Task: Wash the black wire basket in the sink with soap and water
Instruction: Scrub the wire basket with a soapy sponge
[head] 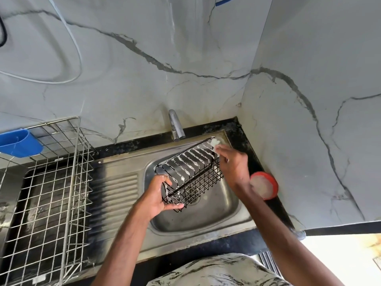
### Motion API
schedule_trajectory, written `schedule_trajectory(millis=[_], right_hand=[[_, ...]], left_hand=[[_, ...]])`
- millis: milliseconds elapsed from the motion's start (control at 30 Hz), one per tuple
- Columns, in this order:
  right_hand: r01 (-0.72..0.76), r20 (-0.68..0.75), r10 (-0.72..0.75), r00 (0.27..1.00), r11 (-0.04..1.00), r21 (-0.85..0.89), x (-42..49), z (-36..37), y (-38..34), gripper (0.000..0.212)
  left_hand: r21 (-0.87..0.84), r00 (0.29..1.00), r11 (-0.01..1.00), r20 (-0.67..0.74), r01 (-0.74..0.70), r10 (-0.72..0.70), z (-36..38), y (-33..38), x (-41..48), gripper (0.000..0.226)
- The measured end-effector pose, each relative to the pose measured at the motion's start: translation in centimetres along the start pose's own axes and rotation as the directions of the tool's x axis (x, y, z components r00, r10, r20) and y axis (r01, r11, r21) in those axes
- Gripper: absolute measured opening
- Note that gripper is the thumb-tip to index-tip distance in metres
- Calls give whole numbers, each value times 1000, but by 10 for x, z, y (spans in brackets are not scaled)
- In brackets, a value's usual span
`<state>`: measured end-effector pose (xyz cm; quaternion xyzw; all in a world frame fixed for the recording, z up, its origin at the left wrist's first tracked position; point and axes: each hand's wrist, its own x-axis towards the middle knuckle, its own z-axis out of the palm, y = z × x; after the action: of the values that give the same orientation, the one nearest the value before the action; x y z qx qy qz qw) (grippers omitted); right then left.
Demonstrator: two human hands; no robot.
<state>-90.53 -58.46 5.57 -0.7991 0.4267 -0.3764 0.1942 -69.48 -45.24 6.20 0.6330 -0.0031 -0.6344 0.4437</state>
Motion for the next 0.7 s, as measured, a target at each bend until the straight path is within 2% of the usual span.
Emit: schedule_trajectory(millis=[100, 167, 233, 300, 467, 567, 633, 700], right_hand=[[79, 47, -81, 996, 996, 47, -15, 11, -32, 40], [135, 75, -141, 987, 988, 78, -29, 20, -51, 38], [145, 120, -162, 979, 980, 138, -36, 22, -64, 37], [132, 147, -157, 977, 977, 168, -33, 19, -64, 37], [135, 365, -144, 920, 990, 52, -15, 16, -51, 46], [179, 419, -150, 895, 983, -31, -17, 16, -50, 53], [169, 433, -137, 891, 985, -36, -19, 18, -48, 57], [94, 475, -96, 875, 995, 27, -19, 20, -47, 57]], left_hand=[[-8, 1000, 1000, -5, 2, -2, 6, 0, 0, 26], [-8, 1000, 1000, -21, -12, 12, 10, 1, -5, 19], [10, 999, 1000, -40, -23, 24, 9, 2, -8, 14], [48, 999, 999, -35, -21, 23, 5, 3, -12, 20], [218, 992, 973, -75, -81, 100, 4, 13, -26, 30], [313, 988, 945, -85, -97, 130, 7, 23, -33, 36], [377, 987, 920, -66, -109, 144, 6, 28, -37, 43], [439, 987, 891, -48, -115, 151, 6, 32, -41, 45]])
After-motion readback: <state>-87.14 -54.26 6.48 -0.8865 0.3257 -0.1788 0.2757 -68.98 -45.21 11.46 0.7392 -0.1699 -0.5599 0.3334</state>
